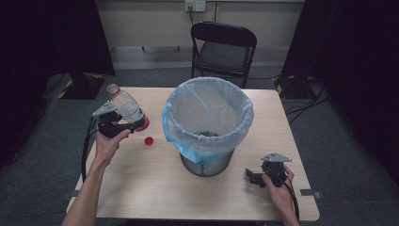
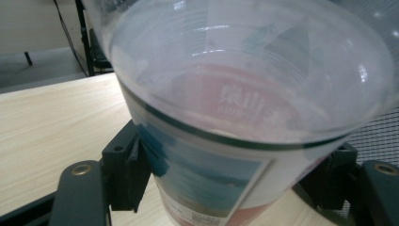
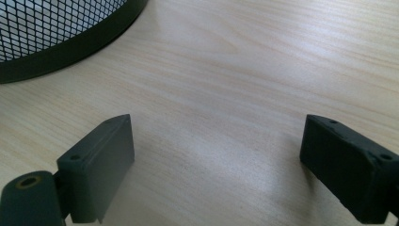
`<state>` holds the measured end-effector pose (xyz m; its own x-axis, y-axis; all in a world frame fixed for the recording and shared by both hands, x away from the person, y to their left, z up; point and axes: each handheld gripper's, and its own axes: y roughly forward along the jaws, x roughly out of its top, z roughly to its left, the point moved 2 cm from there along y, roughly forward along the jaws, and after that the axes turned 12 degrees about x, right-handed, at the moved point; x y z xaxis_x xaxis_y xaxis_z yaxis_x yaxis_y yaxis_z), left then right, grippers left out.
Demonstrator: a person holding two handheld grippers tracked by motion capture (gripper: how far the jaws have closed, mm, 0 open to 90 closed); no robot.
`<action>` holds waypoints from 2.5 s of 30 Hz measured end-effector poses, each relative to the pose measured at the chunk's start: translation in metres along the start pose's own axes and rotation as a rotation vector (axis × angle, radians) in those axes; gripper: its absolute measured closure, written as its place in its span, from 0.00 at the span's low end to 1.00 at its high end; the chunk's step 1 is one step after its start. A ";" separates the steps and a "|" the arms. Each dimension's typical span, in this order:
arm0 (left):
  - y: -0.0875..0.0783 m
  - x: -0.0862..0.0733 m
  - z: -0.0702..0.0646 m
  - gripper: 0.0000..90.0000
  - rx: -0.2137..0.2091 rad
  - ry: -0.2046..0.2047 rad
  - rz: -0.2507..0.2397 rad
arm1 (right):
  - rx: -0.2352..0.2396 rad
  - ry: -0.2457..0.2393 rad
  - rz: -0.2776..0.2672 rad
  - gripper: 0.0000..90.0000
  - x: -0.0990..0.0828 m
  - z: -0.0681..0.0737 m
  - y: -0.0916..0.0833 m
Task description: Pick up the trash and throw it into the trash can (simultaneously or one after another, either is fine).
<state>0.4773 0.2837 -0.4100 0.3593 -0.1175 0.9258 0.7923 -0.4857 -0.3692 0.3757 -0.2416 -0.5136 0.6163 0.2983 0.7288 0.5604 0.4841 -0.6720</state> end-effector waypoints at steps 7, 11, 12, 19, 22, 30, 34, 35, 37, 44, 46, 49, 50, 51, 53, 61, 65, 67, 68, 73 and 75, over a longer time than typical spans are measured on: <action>-0.008 0.014 -0.011 0.32 -0.022 -0.005 -0.031 | 0.000 0.000 0.000 0.10 0.000 0.000 0.000; -0.014 0.024 -0.016 0.32 -0.033 0.000 -0.063 | 0.000 0.000 0.000 0.11 0.000 0.000 0.000; -0.014 0.024 -0.016 0.32 -0.033 0.000 -0.063 | 0.000 0.000 0.000 0.11 0.000 0.000 0.000; -0.023 0.039 -0.023 0.32 -0.051 -0.008 -0.105 | 0.000 0.000 0.000 0.11 0.000 0.000 0.000; -0.027 0.043 -0.024 0.32 -0.052 -0.005 -0.125 | 0.000 0.000 0.000 0.10 0.000 0.000 0.000; -0.033 0.051 -0.027 0.32 -0.063 -0.010 -0.140 | 0.000 0.000 0.000 0.10 0.000 0.000 0.000; -0.039 0.058 -0.029 0.32 -0.074 -0.022 -0.169 | 0.000 0.000 0.000 0.10 0.000 0.000 0.000; -0.042 0.063 -0.031 0.32 -0.084 -0.028 -0.179 | 0.000 0.000 0.000 0.11 0.000 0.000 0.000; -0.045 0.067 -0.032 0.32 -0.088 -0.017 -0.187 | 0.000 0.000 0.000 0.10 0.000 0.000 0.000; -0.050 0.076 -0.037 0.32 -0.108 -0.039 -0.215 | 0.000 0.000 0.000 0.10 0.000 0.000 0.000; -0.052 0.080 -0.039 0.32 -0.104 -0.029 -0.224 | 0.000 0.000 0.000 0.11 0.000 0.000 0.000; -0.054 0.086 -0.042 0.32 -0.117 -0.037 -0.237 | 0.000 0.000 0.000 0.11 0.000 0.000 0.000; -0.055 0.089 -0.042 0.32 -0.122 -0.023 -0.242 | 0.000 0.000 0.000 0.11 0.000 0.000 0.000; -0.056 0.093 -0.046 0.32 -0.134 -0.026 -0.246 | 0.000 0.000 0.000 0.10 0.000 0.000 0.000; -0.058 0.097 -0.050 0.32 -0.150 -0.033 -0.252 | 0.001 0.000 -0.001 0.11 0.000 0.000 0.000; -0.063 0.113 -0.057 0.32 -0.179 -0.017 -0.272 | 0.000 0.000 0.000 0.11 0.000 0.000 0.000; -0.064 0.121 -0.060 0.32 -0.186 -0.009 -0.278 | 0.000 0.000 0.000 0.10 0.000 0.000 0.000; -0.066 0.125 -0.063 0.33 -0.193 -0.006 -0.284 | 0.000 0.000 0.000 0.10 0.000 0.000 0.000; -0.066 0.125 -0.063 0.33 -0.193 -0.006 -0.284 | 0.000 0.000 0.000 0.10 0.000 0.000 0.000; -0.069 0.134 -0.070 0.33 -0.217 -0.007 -0.303 | 0.000 0.000 0.000 0.11 0.000 0.000 0.000; -0.070 0.138 -0.073 0.33 -0.226 0.002 -0.313 | 0.000 0.000 0.000 0.10 0.000 0.000 0.000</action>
<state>0.4354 0.2383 -0.2509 0.1165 0.0655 0.9910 0.7347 -0.6771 -0.0416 0.3757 -0.2416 -0.5136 0.6162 0.2983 0.7289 0.5606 0.4838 -0.6720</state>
